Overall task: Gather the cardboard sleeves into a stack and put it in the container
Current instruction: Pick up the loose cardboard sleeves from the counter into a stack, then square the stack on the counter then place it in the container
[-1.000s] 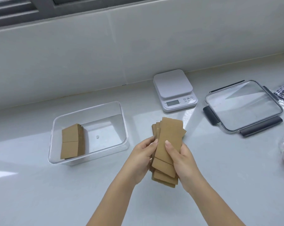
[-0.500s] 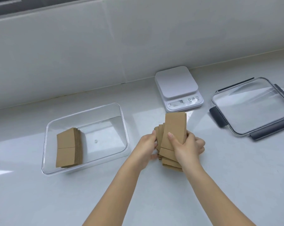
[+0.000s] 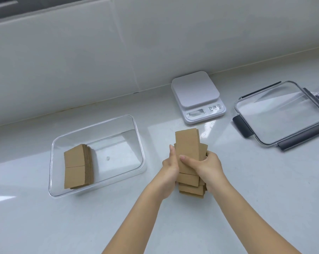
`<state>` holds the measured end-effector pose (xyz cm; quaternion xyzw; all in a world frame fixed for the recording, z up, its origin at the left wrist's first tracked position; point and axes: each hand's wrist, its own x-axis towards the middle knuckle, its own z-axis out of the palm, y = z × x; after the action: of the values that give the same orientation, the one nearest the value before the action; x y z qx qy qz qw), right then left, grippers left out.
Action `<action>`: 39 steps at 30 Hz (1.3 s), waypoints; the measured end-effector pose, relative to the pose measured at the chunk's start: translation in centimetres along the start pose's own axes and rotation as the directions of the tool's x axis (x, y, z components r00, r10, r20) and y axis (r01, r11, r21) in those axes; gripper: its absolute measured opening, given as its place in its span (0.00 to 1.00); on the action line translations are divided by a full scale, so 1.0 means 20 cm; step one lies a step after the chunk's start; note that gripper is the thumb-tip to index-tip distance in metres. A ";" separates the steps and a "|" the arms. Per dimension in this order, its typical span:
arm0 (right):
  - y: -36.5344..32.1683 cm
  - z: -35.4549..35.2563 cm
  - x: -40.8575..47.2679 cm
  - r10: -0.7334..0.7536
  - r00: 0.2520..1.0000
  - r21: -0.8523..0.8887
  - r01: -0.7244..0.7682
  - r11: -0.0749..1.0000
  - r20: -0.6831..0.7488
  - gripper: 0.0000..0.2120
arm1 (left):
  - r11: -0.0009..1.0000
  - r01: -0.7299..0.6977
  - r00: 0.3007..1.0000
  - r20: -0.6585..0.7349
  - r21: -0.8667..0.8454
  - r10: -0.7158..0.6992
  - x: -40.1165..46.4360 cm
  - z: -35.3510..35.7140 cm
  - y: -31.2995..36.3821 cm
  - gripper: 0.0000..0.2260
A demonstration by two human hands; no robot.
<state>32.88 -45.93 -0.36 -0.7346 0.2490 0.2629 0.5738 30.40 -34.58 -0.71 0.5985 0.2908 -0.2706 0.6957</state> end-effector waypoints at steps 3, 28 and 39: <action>0.07 0.02 -0.02 0.019 0.999 -0.104 -0.016 0.994 0.035 0.39 | 0.999 0.011 1.000 0.027 -0.037 -0.010 -0.07 -0.02 -0.05 0.36; 0.38 0.19 -0.49 -0.384 0.545 -0.655 0.706 -0.269 0.745 0.49 | 0.126 0.089 0.808 -0.146 0.988 0.571 -0.63 -0.21 -0.61 0.47; 0.43 0.16 -0.41 -0.586 0.468 -0.712 0.638 -0.293 0.661 0.36 | -0.124 0.101 0.777 0.000 0.987 0.629 -0.54 -0.23 -0.61 0.47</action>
<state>20.74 -44.13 -1.51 -0.9134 -0.4049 0.0296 0.0283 13.80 -31.40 -1.54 0.9968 0.0310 -0.0716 -0.0199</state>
